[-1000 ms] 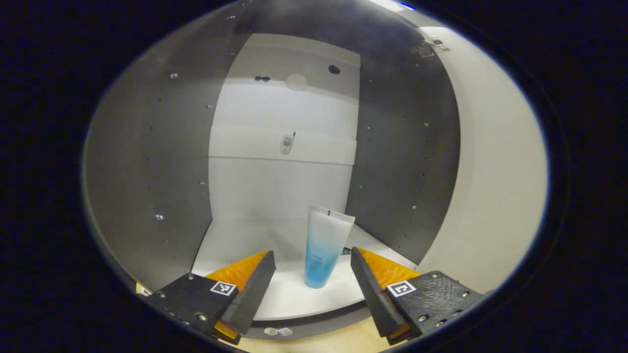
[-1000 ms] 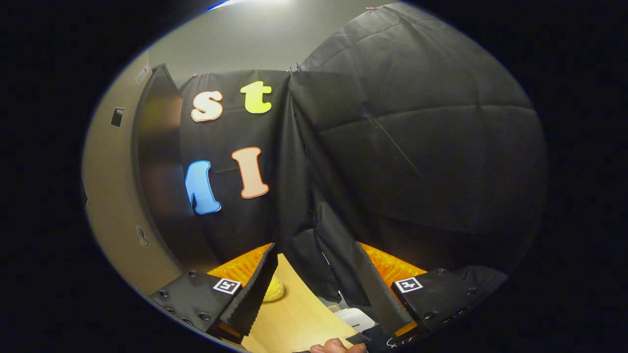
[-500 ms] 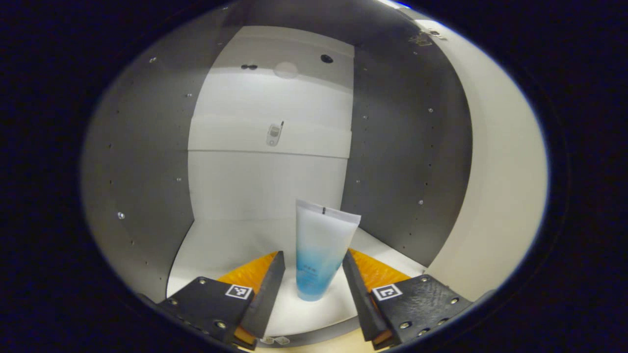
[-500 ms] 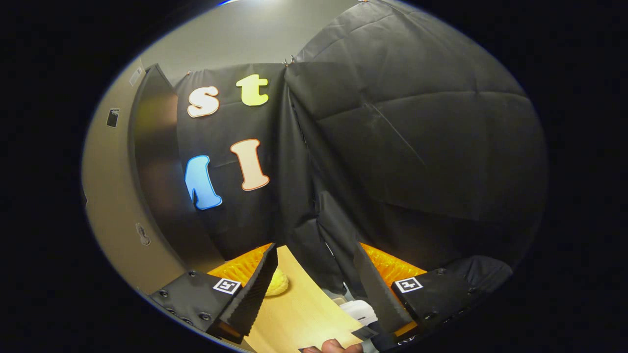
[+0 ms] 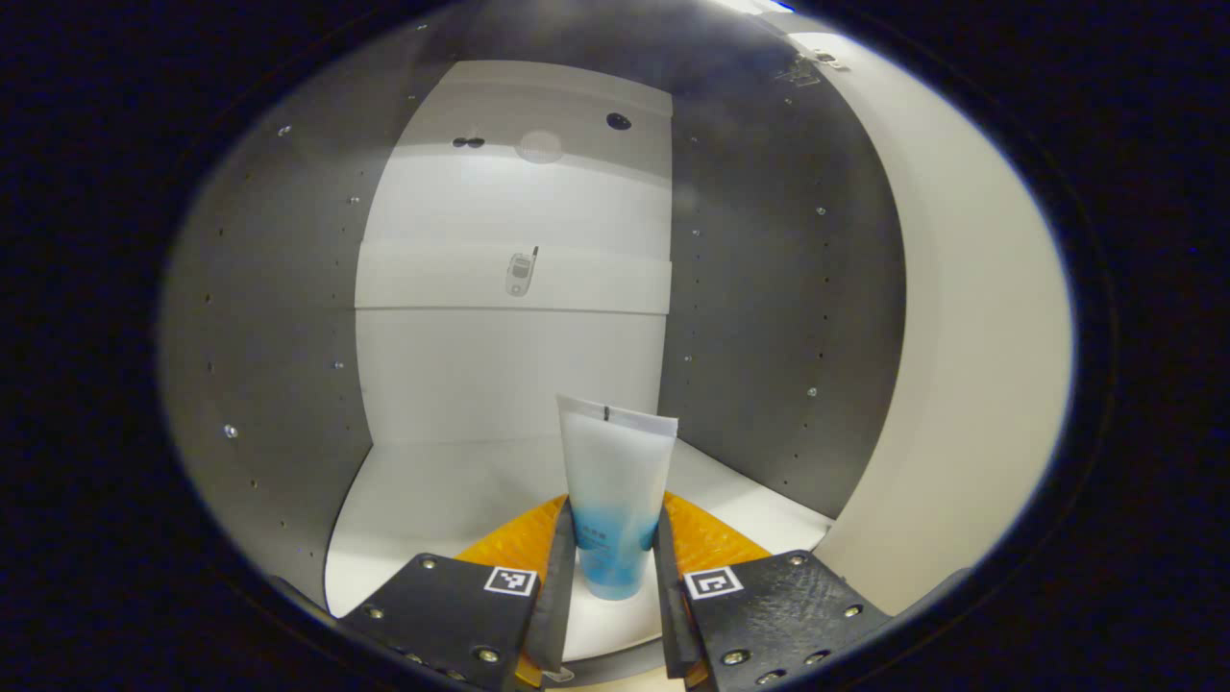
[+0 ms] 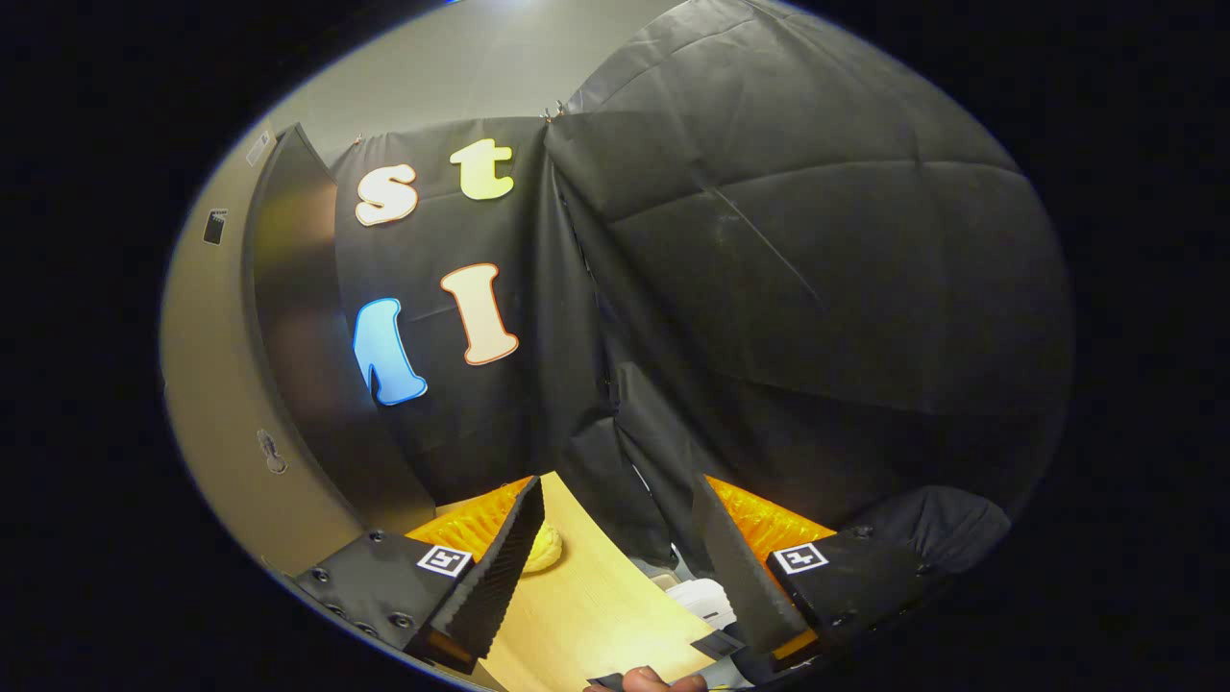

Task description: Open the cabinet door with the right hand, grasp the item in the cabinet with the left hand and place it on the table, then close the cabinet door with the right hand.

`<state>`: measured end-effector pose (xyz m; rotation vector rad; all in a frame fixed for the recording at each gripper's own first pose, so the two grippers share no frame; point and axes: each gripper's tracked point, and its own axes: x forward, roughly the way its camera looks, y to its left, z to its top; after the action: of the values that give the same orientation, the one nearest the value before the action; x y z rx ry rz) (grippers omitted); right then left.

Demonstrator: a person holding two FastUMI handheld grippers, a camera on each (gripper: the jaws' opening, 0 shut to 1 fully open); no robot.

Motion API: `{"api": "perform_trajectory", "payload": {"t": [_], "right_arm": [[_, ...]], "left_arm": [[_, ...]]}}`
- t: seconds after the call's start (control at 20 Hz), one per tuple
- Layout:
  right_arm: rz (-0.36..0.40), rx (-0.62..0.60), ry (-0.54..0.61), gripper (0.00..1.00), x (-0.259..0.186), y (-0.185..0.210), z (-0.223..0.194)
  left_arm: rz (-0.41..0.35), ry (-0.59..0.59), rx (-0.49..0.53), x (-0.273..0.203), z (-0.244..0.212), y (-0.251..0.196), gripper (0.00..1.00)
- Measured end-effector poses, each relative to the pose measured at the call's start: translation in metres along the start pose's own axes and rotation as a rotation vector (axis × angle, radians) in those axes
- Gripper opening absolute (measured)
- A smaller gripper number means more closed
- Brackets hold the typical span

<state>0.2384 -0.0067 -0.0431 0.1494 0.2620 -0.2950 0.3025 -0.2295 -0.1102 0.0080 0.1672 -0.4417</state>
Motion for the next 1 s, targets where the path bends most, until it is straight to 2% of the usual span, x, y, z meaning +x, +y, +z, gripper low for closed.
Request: {"api": "perform_trajectory", "payload": {"t": [0.05, 0.1, 0.15, 0.2, 0.25, 0.3, 0.35, 0.45, 0.5, 0.55, 0.6, 0.65, 0.7, 0.75, 0.8, 0.85, 0.95, 1.0], "right_arm": [[-0.003, -0.001, 0.001, 0.98, 0.000, 0.000, 0.000], [-0.009, -0.002, -0.005, 0.93, -0.001, -0.001, 0.000], [-0.009, -0.001, -0.012, 0.93, -0.001, -0.001, 0.002], [-0.007, 0.001, -0.015, 0.98, -0.002, -0.001, 0.001], [-0.004, 0.004, -0.016, 0.93, -0.002, -0.001, 0.001], [0.004, 0.007, -0.017, 0.93, -0.003, 0.000, 0.000], [0.009, 0.009, -0.020, 0.98, -0.004, 0.000, 0.001], [0.015, 0.006, -0.027, 0.98, -0.004, 0.000, 0.001], [0.017, 0.002, -0.030, 0.93, -0.005, 0.000, 0.001], [0.016, -0.001, -0.032, 0.93, -0.006, -0.001, 0.001], [0.018, -0.002, -0.032, 0.98, -0.006, -0.001, 0.000], [0.021, 0.000, -0.033, 0.98, -0.007, -0.001, 0.000], [0.026, 0.002, -0.033, 0.93, -0.009, -0.001, 0.000], [0.034, 0.003, -0.031, 0.93, -0.011, 0.000, 0.001], [0.045, 0.001, -0.029, 0.98, -0.015, 0.001, 0.001], [0.049, -0.004, -0.031, 0.93, -0.019, 0.002, 0.003], [0.051, -0.024, -0.035, 0.93, -0.027, 0.003, 0.004], [0.050, -0.029, -0.039, 0.98, -0.031, 0.004, 0.002]], "left_arm": [[-0.006, 0.003, 0.008, -0.002, 0.000, -0.001, 0.39], [-0.017, 0.004, 0.017, -0.004, -0.001, -0.002, 0.41], [-0.025, 0.005, 0.027, -0.008, -0.001, -0.004, 0.39], [-0.025, 0.002, 0.035, -0.012, 0.001, -0.004, 0.38], [-0.030, -0.006, 0.039, -0.018, 0.004, -0.005, 0.41], [-0.034, -0.013, 0.042, -0.020, 0.006, -0.006, 0.41], [-0.034, -0.024, 0.041, -0.025, 0.010, -0.006, 0.38], [-0.034, -0.042, 0.032, -0.042, 0.017, -0.006, 0.38], [-0.034, -0.050, 0.031, -0.050, 0.019, -0.006, 0.38], [-0.034, -0.057, 0.032, -0.057, 0.023, -0.006, 0.39], [-0.031, -0.066, 0.036, -0.066, 0.027, -0.005, 0.39], [-0.027, -0.074, 0.039, -0.075, 0.030, -0.004, 0.40], [-0.020, -0.080, 0.042, -0.085, 0.032, -0.002, 0.41], [-0.010, -0.086, 0.041, -0.094, 0.036, -0.001, 0.41], [0.001, -0.093, 0.040, -0.106, 0.036, 0.004, 0.41], [0.014, -0.103, 0.040, -0.116, 0.037, 0.009, 0.41], [0.049, -0.110, 0.050, -0.137, 0.034, 0.021, 0.41], [0.068, -0.110, 0.052, -0.150, 0.030, 0.028, 0.38]]}}
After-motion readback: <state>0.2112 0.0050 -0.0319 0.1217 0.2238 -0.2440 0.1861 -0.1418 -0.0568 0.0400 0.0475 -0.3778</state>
